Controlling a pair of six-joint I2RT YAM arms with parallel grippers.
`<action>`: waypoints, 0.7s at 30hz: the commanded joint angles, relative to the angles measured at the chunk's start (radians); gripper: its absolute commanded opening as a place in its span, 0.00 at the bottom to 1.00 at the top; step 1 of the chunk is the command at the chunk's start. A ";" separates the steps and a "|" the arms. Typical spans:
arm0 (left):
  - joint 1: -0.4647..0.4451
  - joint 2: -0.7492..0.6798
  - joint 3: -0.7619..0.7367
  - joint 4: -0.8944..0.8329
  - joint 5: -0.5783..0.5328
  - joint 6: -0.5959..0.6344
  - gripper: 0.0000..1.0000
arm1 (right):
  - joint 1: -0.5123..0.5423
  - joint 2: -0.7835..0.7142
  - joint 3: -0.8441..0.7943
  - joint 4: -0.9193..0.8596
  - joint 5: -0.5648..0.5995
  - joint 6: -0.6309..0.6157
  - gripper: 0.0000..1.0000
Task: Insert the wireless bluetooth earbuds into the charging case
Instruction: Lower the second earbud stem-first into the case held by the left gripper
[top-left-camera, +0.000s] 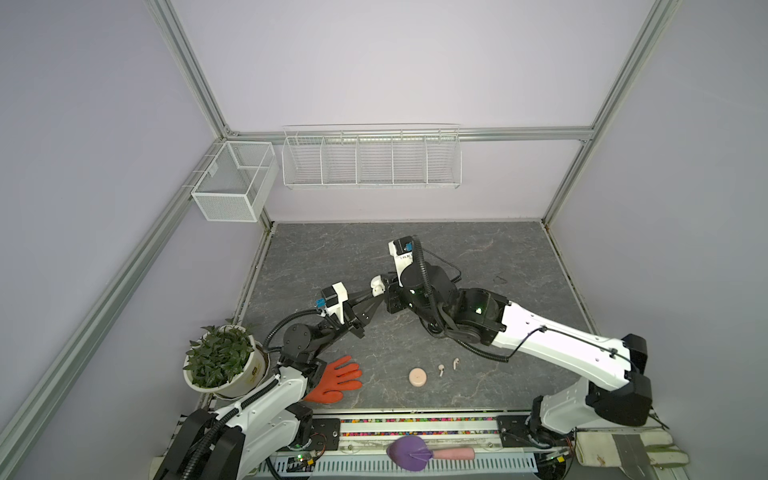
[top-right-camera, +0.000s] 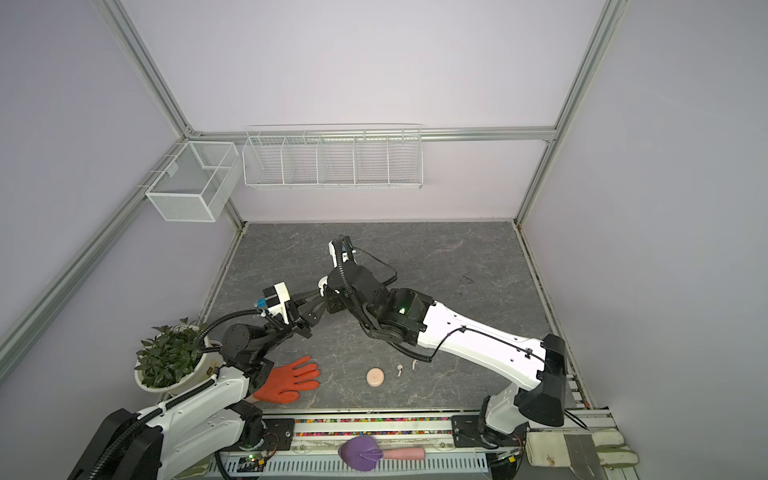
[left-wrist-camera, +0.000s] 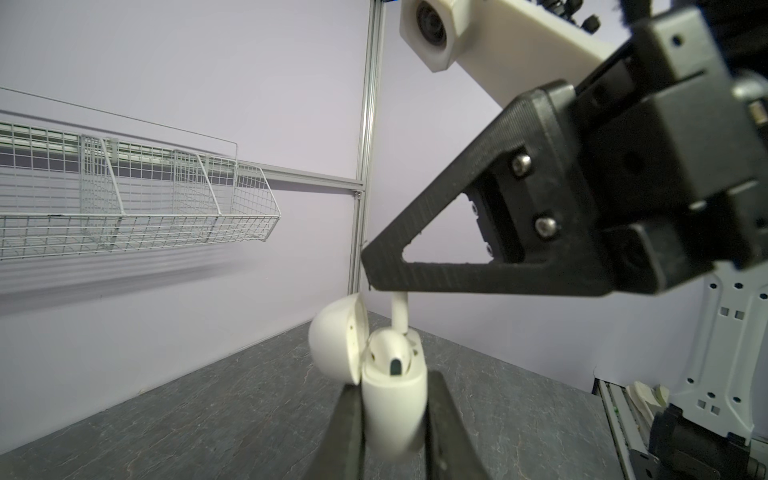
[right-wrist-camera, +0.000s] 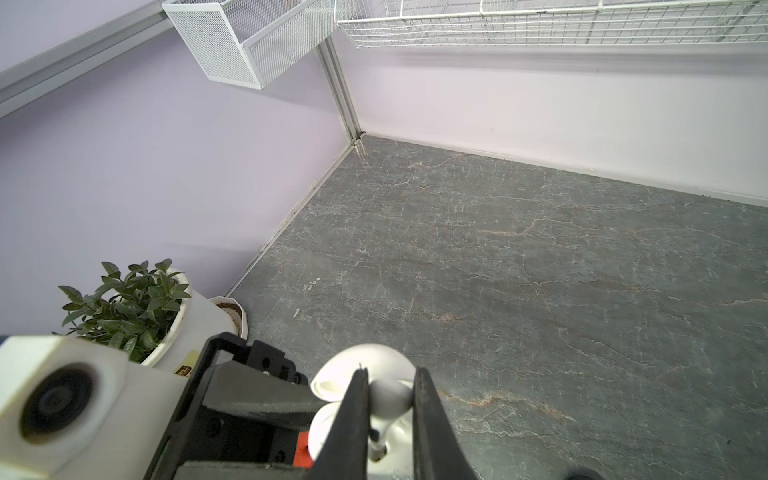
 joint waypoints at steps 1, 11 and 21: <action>0.004 -0.025 0.011 -0.010 -0.013 0.026 0.00 | 0.008 0.009 -0.016 0.013 -0.005 0.023 0.12; 0.005 -0.025 0.008 -0.013 -0.014 0.031 0.00 | 0.013 0.017 -0.019 0.008 -0.007 0.034 0.13; 0.005 -0.028 0.005 -0.011 -0.015 0.033 0.00 | 0.015 0.033 -0.010 0.002 -0.010 0.031 0.20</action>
